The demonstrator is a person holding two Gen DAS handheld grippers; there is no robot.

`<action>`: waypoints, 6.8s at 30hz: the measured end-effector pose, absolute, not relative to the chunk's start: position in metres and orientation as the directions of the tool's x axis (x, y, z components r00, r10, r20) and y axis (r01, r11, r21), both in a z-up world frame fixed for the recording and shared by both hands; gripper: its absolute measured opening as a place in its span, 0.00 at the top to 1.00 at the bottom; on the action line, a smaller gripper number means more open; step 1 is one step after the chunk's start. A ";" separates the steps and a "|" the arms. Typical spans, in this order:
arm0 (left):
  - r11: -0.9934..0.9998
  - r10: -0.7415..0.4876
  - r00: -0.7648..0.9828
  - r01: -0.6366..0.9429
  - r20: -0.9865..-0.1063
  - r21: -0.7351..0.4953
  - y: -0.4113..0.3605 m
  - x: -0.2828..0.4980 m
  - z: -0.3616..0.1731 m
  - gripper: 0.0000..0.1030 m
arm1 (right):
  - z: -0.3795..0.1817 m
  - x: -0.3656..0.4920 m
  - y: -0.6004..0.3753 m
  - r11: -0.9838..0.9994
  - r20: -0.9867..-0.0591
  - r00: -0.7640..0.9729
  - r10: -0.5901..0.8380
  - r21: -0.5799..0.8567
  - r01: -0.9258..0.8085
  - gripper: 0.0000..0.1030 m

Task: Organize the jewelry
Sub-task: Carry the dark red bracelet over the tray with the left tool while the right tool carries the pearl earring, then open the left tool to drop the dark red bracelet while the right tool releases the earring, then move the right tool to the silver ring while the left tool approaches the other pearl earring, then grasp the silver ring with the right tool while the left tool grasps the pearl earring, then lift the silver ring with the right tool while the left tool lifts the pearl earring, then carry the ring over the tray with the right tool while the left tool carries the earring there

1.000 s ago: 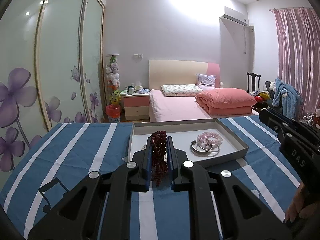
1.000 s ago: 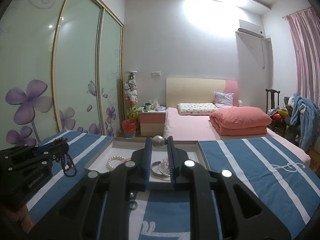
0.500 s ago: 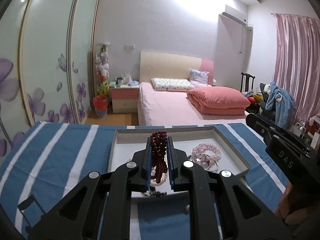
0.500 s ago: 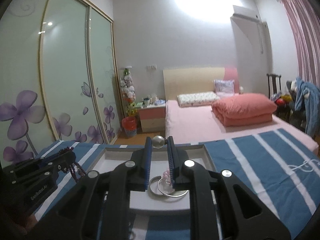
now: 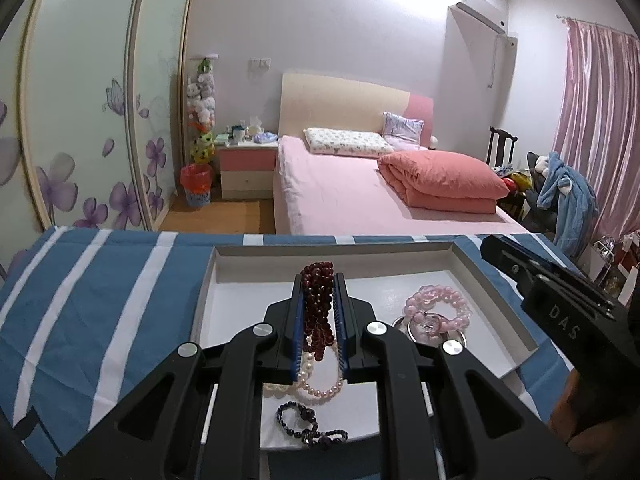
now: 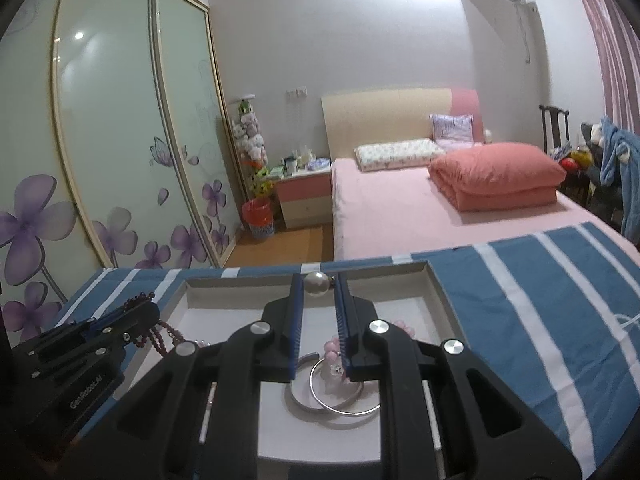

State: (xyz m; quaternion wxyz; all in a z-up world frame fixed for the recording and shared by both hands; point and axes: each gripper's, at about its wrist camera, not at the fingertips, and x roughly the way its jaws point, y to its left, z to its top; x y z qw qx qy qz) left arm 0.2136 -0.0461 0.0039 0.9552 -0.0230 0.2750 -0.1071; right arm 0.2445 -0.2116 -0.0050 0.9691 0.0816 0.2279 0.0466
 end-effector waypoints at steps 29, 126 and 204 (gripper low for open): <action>0.979 -0.205 0.805 0.159 -0.556 -0.129 -0.011 0.191 0.008 0.70 | -0.028 0.208 -0.219 0.973 -0.530 0.827 0.187 0.213 -0.084 0.70; 0.981 -0.050 0.628 0.177 -0.777 0.080 -0.056 0.133 -0.067 0.86 | -0.088 0.157 -0.209 0.989 -0.774 0.622 0.122 0.045 -0.138 0.78; 0.989 -0.140 0.919 0.146 -0.369 -0.010 -0.048 0.096 0.021 0.86 | 0.022 0.103 -0.197 0.998 -0.245 0.967 0.066 0.015 -0.064 0.79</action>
